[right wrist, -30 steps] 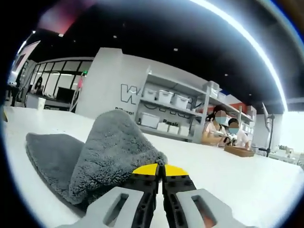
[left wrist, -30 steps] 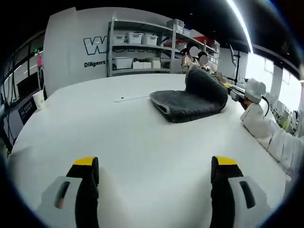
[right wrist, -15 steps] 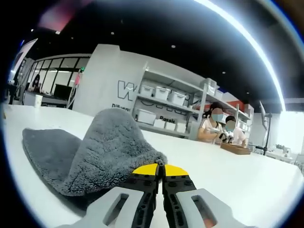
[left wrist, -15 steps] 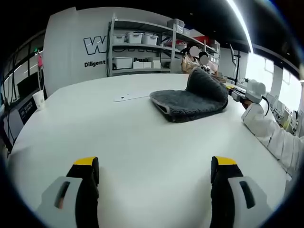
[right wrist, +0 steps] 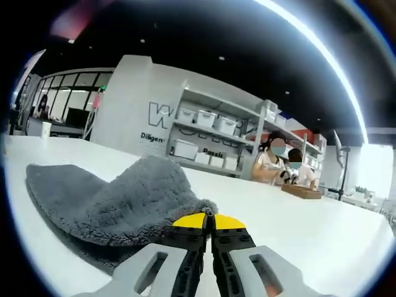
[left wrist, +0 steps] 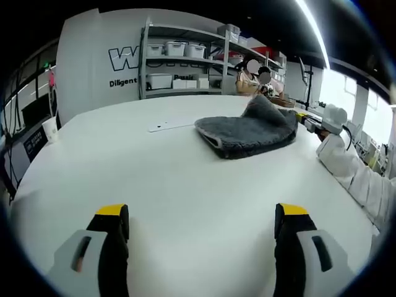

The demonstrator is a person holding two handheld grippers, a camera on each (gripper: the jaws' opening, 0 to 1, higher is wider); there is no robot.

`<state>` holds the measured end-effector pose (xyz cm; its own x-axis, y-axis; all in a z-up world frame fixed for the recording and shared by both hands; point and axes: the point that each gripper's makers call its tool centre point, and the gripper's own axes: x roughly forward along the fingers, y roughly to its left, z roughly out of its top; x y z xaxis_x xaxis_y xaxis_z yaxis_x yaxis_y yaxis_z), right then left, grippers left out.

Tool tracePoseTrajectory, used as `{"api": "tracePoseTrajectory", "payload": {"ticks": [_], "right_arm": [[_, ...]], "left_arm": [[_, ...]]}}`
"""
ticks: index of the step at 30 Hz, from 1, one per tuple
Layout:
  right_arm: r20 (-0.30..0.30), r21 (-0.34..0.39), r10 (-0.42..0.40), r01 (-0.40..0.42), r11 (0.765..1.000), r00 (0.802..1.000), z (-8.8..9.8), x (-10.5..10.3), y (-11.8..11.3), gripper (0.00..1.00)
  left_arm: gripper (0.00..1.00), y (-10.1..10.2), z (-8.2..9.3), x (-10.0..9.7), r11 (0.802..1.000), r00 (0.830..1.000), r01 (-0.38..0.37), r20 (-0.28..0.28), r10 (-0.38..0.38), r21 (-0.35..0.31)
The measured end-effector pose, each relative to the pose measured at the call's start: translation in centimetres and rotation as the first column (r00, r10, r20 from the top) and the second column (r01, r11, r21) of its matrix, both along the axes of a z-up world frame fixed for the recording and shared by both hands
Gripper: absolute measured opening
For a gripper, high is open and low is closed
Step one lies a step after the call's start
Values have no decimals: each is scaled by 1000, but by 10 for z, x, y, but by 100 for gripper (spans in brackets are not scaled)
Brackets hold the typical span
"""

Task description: Open the folded towel by lifting each exposed corner and separating the folded layers until the towel lies flat within the target outline without major curled edges

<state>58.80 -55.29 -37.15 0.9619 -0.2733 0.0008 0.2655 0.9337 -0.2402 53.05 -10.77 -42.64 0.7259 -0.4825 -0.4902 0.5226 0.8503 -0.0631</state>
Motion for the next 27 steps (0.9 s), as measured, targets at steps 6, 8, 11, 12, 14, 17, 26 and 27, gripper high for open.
{"api": "tracePoseTrajectory", "payload": {"ticks": [6,8,11,12,14,17,26,27], "right_arm": [[-15,22,-19,19,1000,1000,-5,-2,-7,0],[-19,25,-19,20,999,1000,-6,-2,-8,0],[-62,33,-38,40,999,997,-13,-4,-13,0],[-102,41,-56,60,997,993,-21,-5,-17,0],[-114,63,-60,68,996,992,-26,-5,-20,0],[-138,70,-69,80,994,988,-31,-7,-23,0],[-290,49,-103,123,991,951,-57,-13,-30,0],[-298,50,-98,118,992,950,-60,-12,-30,0]], "left_arm": [[97,1,-1,0,1000,1000,-1,-3,1,1],[97,0,-1,0,1000,1000,0,-4,0,2],[97,0,-2,0,1000,1000,2,-7,-2,5],[97,-1,-2,-1,1000,1000,2,-8,-2,6],[97,-1,-2,-1,1000,1000,2,-7,-2,5],[97,0,-2,0,1000,1000,1,-7,-1,4],[97,-1,-2,-1,1000,1000,1,-8,-1,5],[97,-1,-2,-1,1000,1000,2,-8,-2,5]]}}
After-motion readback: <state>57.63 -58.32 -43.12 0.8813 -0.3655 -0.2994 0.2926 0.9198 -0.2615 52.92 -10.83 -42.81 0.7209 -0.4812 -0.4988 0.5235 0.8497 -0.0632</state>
